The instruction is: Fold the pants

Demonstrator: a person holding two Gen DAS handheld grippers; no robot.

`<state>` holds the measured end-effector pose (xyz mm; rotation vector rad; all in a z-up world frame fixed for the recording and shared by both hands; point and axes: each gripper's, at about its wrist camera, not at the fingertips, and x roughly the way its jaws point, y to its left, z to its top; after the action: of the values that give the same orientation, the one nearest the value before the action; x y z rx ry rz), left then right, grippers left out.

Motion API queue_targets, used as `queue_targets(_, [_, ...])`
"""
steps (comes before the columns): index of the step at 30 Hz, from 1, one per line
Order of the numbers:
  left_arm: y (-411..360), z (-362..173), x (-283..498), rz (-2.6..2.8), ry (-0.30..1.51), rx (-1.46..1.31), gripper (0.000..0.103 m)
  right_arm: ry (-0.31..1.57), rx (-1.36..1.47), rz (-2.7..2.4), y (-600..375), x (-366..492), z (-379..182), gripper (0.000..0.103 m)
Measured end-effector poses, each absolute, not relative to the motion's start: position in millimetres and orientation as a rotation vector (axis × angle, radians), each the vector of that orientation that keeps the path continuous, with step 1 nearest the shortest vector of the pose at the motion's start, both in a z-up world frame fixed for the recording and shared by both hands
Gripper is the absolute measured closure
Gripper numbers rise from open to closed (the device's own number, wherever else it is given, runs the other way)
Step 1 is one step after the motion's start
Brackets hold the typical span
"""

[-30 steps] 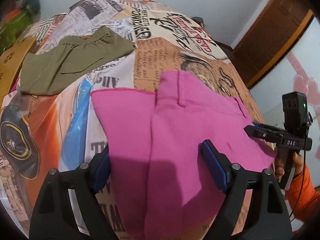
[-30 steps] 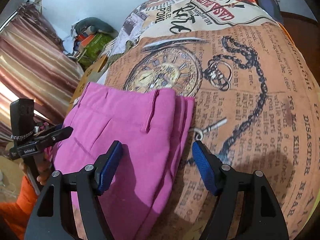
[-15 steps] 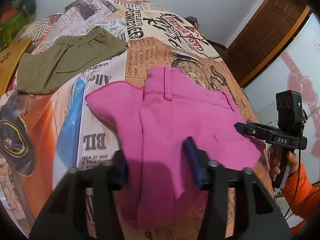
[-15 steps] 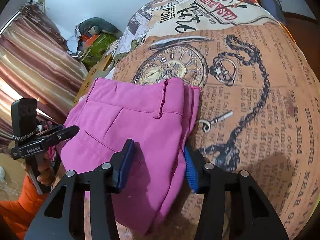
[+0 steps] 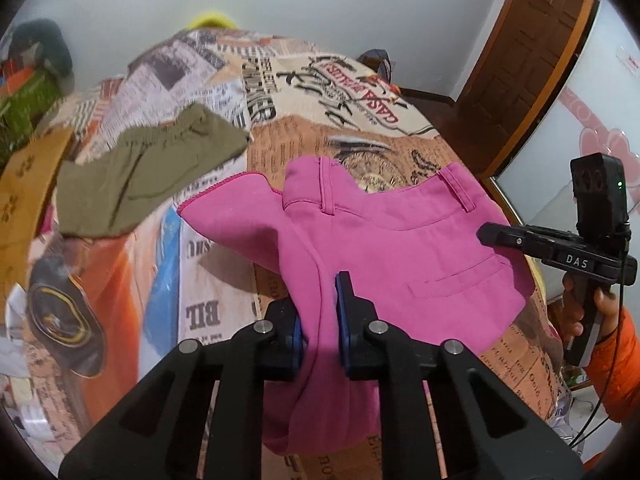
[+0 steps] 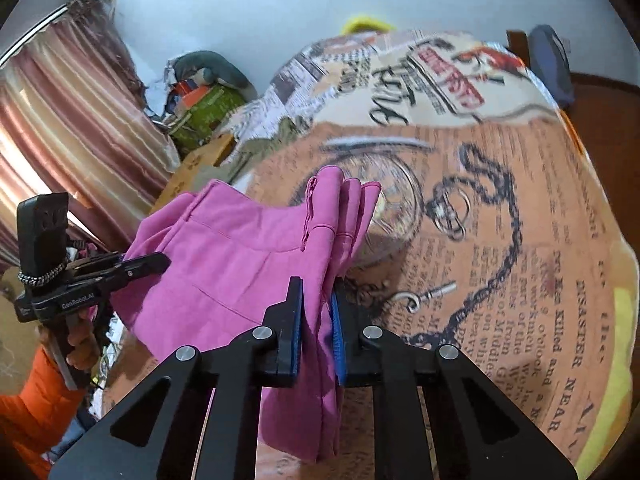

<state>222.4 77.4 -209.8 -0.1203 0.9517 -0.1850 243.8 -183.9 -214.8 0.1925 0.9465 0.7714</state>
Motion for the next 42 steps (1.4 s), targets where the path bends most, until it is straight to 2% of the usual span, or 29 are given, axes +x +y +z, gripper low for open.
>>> queue_targets(14, [91.7, -131.1, 207.4, -0.135, 0.775, -0.060, 0.089, 0.763, 0.137, 0.800, -160.2, 237.5, -139.3, 0.092])
queue_targets(20, [114.0, -114.1, 209.8, -0.100, 0.724, -0.048, 0.089, 0.714, 0.097, 0.817, -134.4, 244.9, -115.9, 0.092])
queue_targets(30, [171.9, -113.8, 226.3, -0.038, 0.709, -0.082, 0.089, 0.697, 0.016, 0.852, -69.5, 269.9, -107.2, 0.092])
queue_targets(42, [246.9, -137.8, 271.9, 0.032, 0.725, -0.123, 0.089, 0.707, -0.045, 0.889, 13.1, 313.7, -121.9, 0.092])
